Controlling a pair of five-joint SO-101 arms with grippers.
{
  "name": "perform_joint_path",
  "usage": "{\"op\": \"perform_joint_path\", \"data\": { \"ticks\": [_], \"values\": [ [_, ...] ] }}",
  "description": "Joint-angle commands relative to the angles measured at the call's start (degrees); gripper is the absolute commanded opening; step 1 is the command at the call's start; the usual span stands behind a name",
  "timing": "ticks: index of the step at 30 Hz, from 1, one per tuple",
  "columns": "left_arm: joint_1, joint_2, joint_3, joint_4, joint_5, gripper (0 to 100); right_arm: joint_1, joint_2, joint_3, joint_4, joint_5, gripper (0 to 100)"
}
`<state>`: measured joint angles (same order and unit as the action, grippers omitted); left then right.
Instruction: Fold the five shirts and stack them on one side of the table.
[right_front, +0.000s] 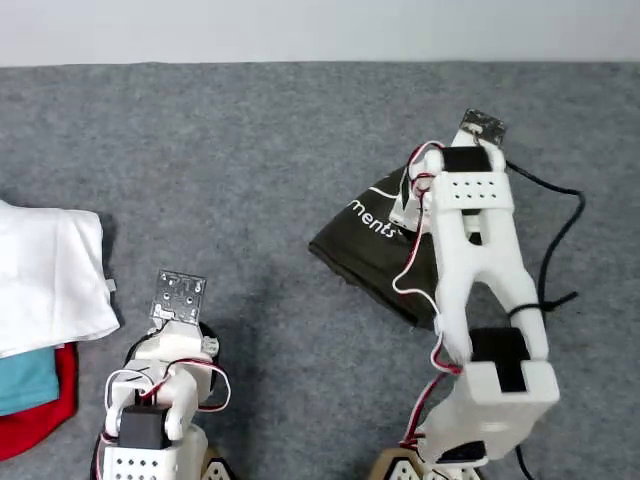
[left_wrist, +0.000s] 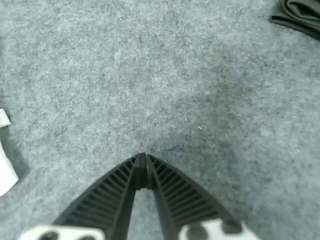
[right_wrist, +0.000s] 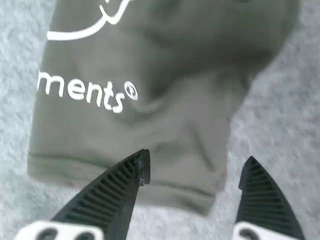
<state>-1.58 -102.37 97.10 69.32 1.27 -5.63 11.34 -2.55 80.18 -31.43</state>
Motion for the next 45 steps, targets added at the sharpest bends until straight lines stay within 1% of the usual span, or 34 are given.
{"op": "perform_joint_path", "data": {
  "ticks": [1, 7, 14, 18, 20, 28, 35, 37, 39, 45],
  "values": [
    [-0.3, -0.4, -0.5, 0.6, 0.4, 1, 0.0, 2.2, -0.7, -3.5, -1.5, 29.5],
    [-0.3, -0.4, -0.5, 0.6, 0.4, 1, -0.3, 7.7, -0.8, -8.3, -1.8, 29.6],
    [-0.3, -0.4, -0.5, 0.6, 0.4, 1, -0.3, 8.2, -0.9, -11.1, -1.4, 30.1],
    [-0.3, -0.4, -0.5, 0.6, 0.4, 1, -0.3, 8.1, -3.6, -8.0, -1.5, 41.1],
    [-0.3, -0.4, -0.5, 0.6, 0.4, 1, -0.3, 8.6, -6.3, -5.8, -1.7, 44.2],
    [-0.3, -0.4, -0.5, 0.6, 0.4, 1, -0.8, 9.1, -7.4, -5.8, -1.8, 44.1],
    [-0.3, -0.4, -0.5, 0.6, 0.4, 1, -0.8, 17.4, -7.5, -10.3, -3.0, 44.1],
    [-0.3, -0.4, -0.5, 0.6, 0.4, 1, -0.8, 19.3, -7.6, -11.1, -3.1, 42.0],
    [-0.3, -0.4, -0.5, 0.6, 0.4, 1, -0.5, 21.1, -7.6, -11.5, -3.1, 37.8],
    [-0.3, -0.4, -0.5, 0.6, 0.4, 1, 0.2, 23.7, -7.6, -11.3, -2.6, 19.9]
  ]
}}
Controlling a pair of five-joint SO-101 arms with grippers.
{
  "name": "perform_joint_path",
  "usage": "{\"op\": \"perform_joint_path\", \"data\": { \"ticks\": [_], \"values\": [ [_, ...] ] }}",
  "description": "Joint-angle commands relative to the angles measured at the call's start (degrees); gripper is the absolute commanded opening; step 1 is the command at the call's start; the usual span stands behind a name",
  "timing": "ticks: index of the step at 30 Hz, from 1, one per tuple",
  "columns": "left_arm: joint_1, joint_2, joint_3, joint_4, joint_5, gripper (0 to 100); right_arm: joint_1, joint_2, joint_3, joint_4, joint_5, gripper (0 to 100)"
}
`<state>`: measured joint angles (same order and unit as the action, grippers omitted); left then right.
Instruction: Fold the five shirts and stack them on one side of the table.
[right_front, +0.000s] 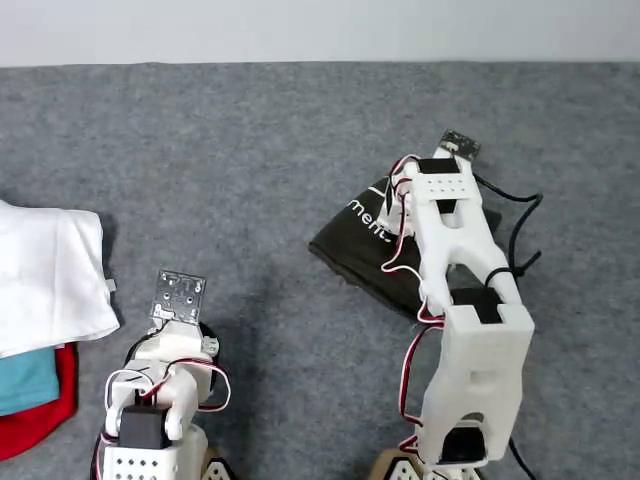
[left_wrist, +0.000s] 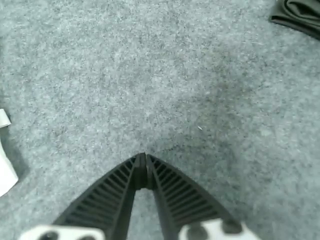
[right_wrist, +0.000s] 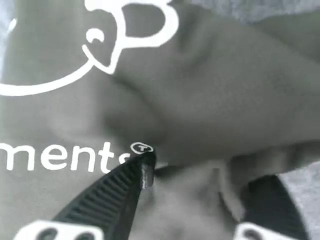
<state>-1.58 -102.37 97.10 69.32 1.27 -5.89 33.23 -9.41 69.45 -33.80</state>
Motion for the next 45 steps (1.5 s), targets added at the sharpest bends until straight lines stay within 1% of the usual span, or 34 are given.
{"op": "perform_joint_path", "data": {
  "ticks": [1, 6, 8, 16, 25, 31, 38, 45],
  "values": [
    [-0.3, -0.4, -0.5, 0.6, 0.4, 1, 0.7, 1.9, -0.8, -0.7, -0.3, 16.8],
    [-0.3, -0.4, -0.5, 0.6, 0.4, 1, 0.7, 1.9, -0.8, -0.3, -0.1, 3.7],
    [-0.3, -0.4, -0.5, 0.6, 0.4, 1, 0.7, 1.9, -0.8, -0.2, 1.8, 0.5],
    [-0.3, -0.4, -0.5, 0.6, 0.4, 1, 0.8, 0.6, -2.1, 3.7, 2.9, 0.9],
    [-0.3, -0.4, -0.5, 0.6, 0.4, 1, 0.7, -4.3, -2.2, 4.4, 3.1, 0.9],
    [-0.3, -0.4, -0.5, 0.6, 0.4, 1, 0.5, -8.6, -2.3, 7.3, 3.3, 0.9],
    [-0.3, -0.4, -0.5, 0.6, 0.4, 1, 0.7, -13.5, -2.3, 10.8, 8.2, 0.9],
    [-0.3, -0.4, -0.5, 0.6, 0.4, 1, 1.3, -16.1, -2.3, 15.2, 15.0, 0.9]
  ]
}}
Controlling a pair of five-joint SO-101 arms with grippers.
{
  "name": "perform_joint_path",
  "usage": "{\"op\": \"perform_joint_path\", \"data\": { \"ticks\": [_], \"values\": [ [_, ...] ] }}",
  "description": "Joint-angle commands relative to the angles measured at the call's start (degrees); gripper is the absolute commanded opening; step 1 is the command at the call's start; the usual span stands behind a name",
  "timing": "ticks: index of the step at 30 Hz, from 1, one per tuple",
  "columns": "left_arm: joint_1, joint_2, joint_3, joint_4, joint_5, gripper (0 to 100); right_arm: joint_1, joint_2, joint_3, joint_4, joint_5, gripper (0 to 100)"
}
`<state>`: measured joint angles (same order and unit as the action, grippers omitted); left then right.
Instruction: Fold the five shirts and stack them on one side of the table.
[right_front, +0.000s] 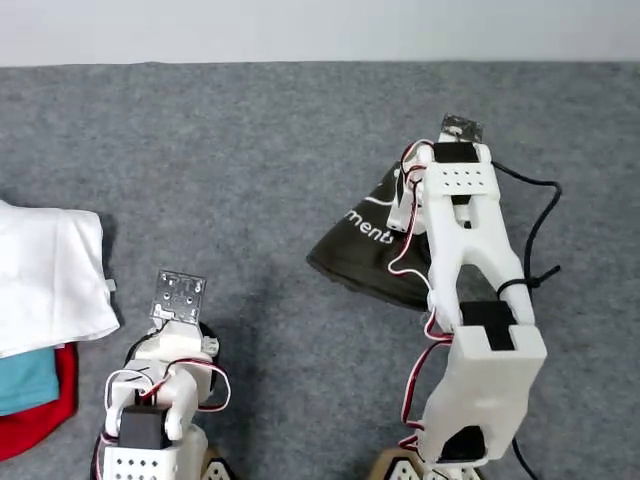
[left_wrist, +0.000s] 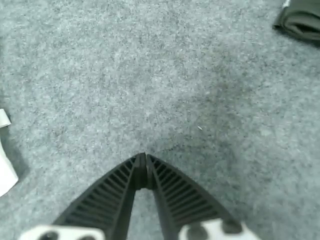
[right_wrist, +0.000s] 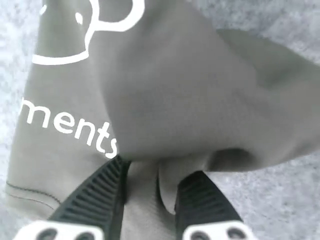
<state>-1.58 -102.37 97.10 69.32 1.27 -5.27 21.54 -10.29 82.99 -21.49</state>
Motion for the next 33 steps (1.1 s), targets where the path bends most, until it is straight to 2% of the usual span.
{"op": "perform_joint_path", "data": {
  "ticks": [1, 26, 33],
  "values": [
    [-0.3, -0.4, -0.5, 0.6, 0.4, 1, 1.2, -4.8, -1.4, 1.9, 3.6, 0.9],
    [-0.3, -0.4, -0.5, 0.6, 0.4, 1, 27.0, -5.3, -1.4, 1.2, 26.9, 0.9],
    [-0.3, -0.4, -0.5, 0.6, 0.4, 1, 34.9, -5.3, -1.3, -4.0, 33.0, 0.9]
  ]
}}
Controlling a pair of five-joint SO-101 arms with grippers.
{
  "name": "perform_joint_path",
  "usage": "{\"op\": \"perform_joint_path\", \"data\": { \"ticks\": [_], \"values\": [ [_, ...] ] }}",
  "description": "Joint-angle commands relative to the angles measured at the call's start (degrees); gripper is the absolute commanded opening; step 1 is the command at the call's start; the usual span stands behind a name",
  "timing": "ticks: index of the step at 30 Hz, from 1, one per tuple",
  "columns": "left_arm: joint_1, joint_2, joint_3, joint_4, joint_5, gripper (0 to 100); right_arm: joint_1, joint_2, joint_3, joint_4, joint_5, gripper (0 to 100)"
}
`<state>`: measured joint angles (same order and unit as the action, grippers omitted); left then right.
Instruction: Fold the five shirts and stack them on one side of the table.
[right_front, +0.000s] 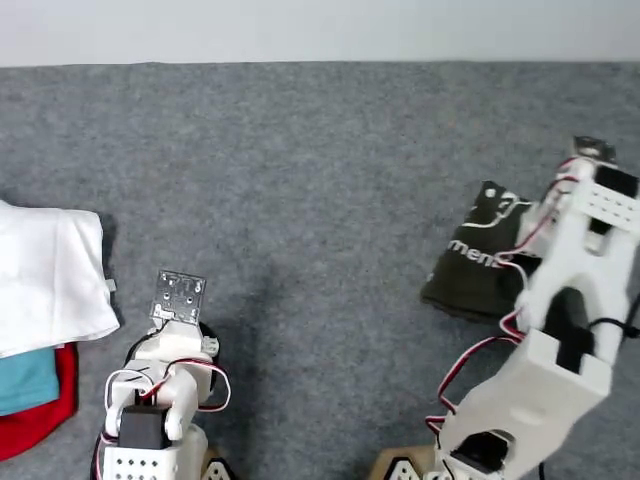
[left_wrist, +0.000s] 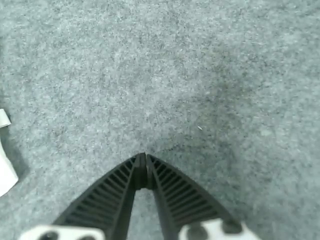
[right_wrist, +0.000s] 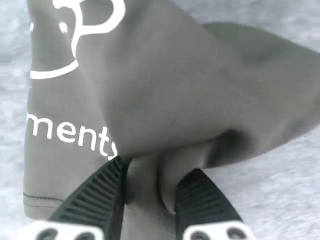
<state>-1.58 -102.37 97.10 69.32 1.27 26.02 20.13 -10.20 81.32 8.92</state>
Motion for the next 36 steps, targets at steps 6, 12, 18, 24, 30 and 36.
{"op": "perform_joint_path", "data": {
  "ticks": [6, 12, 18, 24, 30, 36],
  "values": [
    [-0.3, -0.4, -0.5, 0.6, 0.4, 1, 7.8, -3.8, -1.2, -4.9, 6.2, 0.9],
    [-0.3, -0.4, -0.5, 0.6, 0.4, 1, 11.5, -2.0, -1.2, -8.2, 9.1, 0.9],
    [-0.3, -0.4, -0.5, 0.6, 0.4, 1, 15.5, 3.4, -1.5, -10.2, 11.5, 0.9],
    [-0.3, -0.4, -0.5, 0.6, 0.4, 1, 18.9, 6.4, -1.5, -13.6, 13.5, 0.9],
    [-0.3, -0.4, -0.5, 0.6, 0.4, 1, 19.6, 6.7, -1.5, -13.5, 13.7, 0.9],
    [-0.3, -0.4, -0.5, 0.6, 0.4, 1, 19.6, 6.4, -1.5, -13.8, 13.7, 0.9]
  ]
}}
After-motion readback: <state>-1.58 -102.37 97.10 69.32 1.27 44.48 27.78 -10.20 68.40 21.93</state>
